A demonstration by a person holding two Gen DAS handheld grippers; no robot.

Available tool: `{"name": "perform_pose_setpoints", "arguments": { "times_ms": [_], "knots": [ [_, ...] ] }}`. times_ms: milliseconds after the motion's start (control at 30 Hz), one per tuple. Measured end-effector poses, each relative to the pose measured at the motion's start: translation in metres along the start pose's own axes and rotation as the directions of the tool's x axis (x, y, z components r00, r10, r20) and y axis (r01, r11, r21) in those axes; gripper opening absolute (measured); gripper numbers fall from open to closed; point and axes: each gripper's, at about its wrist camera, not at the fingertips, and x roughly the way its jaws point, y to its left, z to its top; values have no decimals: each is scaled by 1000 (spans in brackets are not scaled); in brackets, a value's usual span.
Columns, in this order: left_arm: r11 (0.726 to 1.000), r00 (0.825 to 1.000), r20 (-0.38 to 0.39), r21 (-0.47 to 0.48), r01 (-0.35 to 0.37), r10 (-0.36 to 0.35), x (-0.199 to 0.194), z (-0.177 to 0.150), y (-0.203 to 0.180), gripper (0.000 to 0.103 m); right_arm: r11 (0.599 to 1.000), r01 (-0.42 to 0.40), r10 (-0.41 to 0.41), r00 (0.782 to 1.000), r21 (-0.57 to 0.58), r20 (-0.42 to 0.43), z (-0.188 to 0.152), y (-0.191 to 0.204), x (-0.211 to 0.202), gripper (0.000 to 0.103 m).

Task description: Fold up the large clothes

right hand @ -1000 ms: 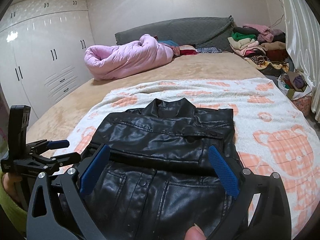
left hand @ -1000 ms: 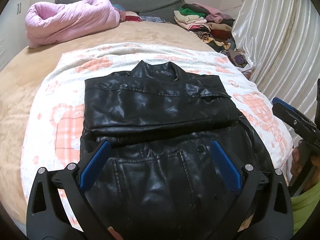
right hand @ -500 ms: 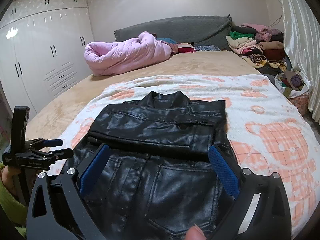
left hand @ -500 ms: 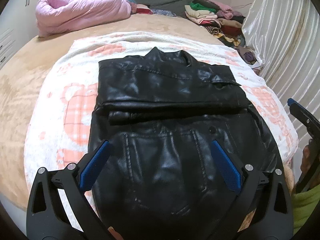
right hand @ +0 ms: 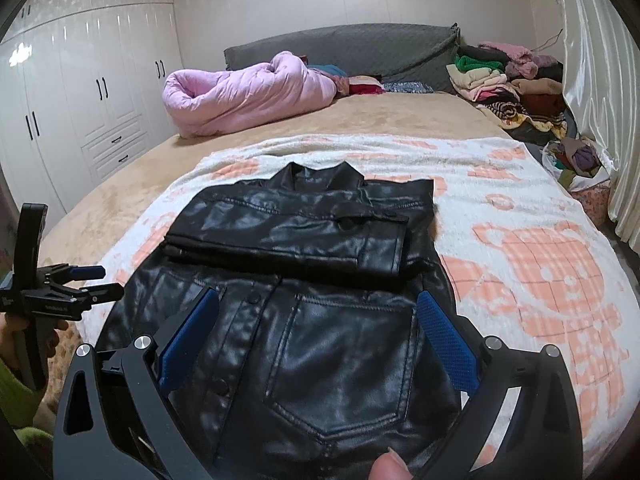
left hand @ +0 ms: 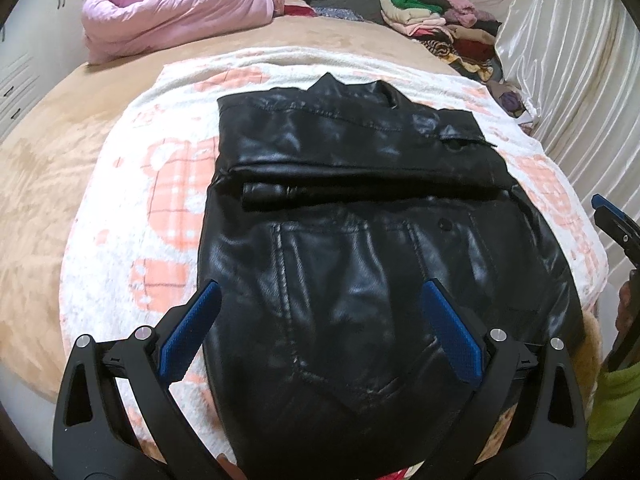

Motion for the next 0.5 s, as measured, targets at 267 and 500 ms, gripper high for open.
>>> {"name": "perform_pose_setpoints", "arguments": {
  "times_ms": [267, 500],
  "knots": [
    [999, 999, -19, -40, -28, 28, 0, -12, 22, 93, 1000, 16, -16, 999, 1, -37, -16, -5, -1, 98],
    [998, 998, -52, -51, -40, 38, 2, -30, 34, 93, 999, 41, -40, 996, 9, -79, -35, -15, -3, 98]
  ]
}}
